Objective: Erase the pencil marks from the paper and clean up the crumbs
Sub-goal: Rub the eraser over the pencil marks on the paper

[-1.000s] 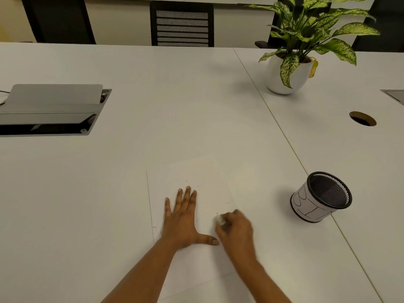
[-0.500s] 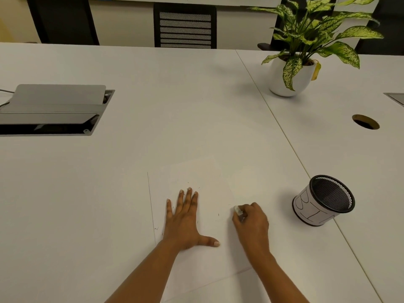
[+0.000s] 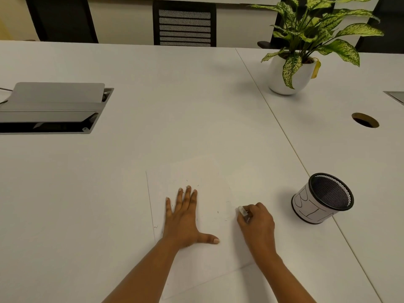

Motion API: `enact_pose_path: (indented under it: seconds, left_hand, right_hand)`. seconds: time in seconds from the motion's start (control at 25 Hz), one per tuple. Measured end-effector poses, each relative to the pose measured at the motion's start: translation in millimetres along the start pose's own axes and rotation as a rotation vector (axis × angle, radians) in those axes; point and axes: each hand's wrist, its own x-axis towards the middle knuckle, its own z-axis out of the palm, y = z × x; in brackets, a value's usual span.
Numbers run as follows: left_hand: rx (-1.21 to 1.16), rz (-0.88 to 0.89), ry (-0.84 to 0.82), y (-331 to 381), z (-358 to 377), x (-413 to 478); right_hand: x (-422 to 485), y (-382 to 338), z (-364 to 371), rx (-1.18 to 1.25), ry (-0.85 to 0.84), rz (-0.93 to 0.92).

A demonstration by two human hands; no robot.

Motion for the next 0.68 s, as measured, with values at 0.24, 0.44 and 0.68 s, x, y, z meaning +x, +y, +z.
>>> enact_pose_path:
  seconds: [0.24,0.44,0.68]
  left_hand:
    - [-0.001,-0.008,0.008,0,1,0]
    - [0.003,-0.005,0.004,-1,0,0]
    - [-0.005,-0.005,0.014,0,2,1]
  right_hand:
    - [-25,-10,18,0.008,-0.132,-0.165]
    - [2,-3,5,-0.026,-0.061,-0.047]
    - [-32,-15,18,0.06,-0.208,-0.2]
